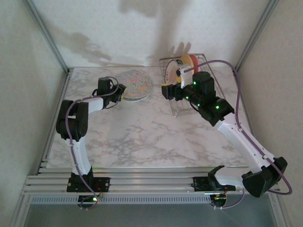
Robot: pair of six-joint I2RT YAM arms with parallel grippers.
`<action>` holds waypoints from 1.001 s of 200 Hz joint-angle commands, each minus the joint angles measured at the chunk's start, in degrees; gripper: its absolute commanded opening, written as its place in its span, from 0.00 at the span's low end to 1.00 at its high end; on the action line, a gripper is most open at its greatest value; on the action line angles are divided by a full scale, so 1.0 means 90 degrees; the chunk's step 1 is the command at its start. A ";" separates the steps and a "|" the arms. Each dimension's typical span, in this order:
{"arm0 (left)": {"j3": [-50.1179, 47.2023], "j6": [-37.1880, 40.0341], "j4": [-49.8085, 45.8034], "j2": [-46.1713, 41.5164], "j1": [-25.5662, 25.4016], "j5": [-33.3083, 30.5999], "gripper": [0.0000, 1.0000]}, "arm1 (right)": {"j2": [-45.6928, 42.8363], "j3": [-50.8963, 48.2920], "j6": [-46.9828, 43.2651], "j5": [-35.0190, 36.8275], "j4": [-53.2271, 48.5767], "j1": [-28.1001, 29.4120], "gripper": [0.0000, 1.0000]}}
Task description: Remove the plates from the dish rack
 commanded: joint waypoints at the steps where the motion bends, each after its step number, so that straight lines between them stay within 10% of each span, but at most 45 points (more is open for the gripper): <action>1: 0.0397 0.0254 -0.0651 0.0084 0.0058 -0.0027 0.45 | 0.0014 0.0203 0.0114 -0.0023 -0.0034 0.0050 0.81; 200: 0.1840 0.0756 -0.3308 0.0628 0.0063 -0.0591 0.57 | 0.0072 0.0312 0.0233 0.0069 -0.0181 0.0053 0.82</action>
